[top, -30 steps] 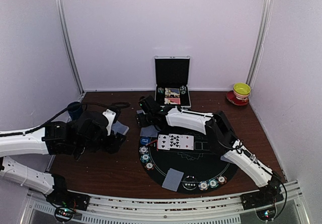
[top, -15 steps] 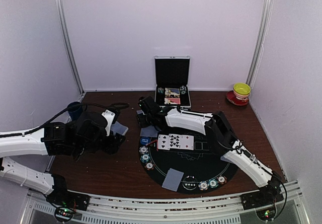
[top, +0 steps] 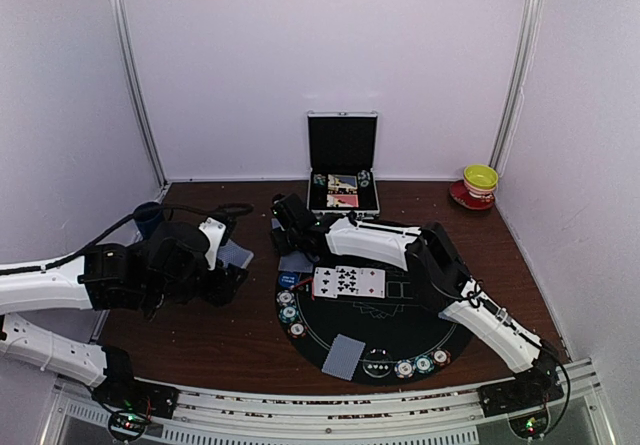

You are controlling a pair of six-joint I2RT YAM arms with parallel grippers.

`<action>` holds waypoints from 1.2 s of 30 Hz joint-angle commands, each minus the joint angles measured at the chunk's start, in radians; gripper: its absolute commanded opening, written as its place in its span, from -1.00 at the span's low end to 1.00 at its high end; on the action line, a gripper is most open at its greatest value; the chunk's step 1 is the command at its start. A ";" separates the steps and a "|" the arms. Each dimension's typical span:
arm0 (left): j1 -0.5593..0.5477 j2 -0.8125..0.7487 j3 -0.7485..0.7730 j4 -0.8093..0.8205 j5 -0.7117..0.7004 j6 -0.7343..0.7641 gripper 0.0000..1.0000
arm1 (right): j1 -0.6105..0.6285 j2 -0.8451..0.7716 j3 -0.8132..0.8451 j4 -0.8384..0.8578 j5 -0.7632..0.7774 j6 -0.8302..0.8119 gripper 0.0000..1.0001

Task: Distribute texas hold em gaming equipment
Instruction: Place the face-down deck piles at the center of the board.

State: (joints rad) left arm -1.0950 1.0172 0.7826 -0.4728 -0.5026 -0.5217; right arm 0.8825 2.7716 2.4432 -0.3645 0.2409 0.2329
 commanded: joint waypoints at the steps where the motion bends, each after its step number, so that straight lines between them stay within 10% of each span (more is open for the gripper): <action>1: -0.005 -0.012 -0.005 0.038 -0.011 0.006 0.08 | 0.005 0.002 -0.006 0.001 0.061 -0.013 0.26; 36: -0.005 0.080 0.055 0.045 -0.005 0.018 0.08 | -0.081 -0.007 0.073 -0.072 -0.226 0.127 0.43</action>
State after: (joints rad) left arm -1.0950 1.0843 0.7933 -0.4717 -0.5022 -0.5209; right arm 0.8158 2.7720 2.4851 -0.4088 0.0875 0.3592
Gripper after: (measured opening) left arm 0.542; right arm 0.714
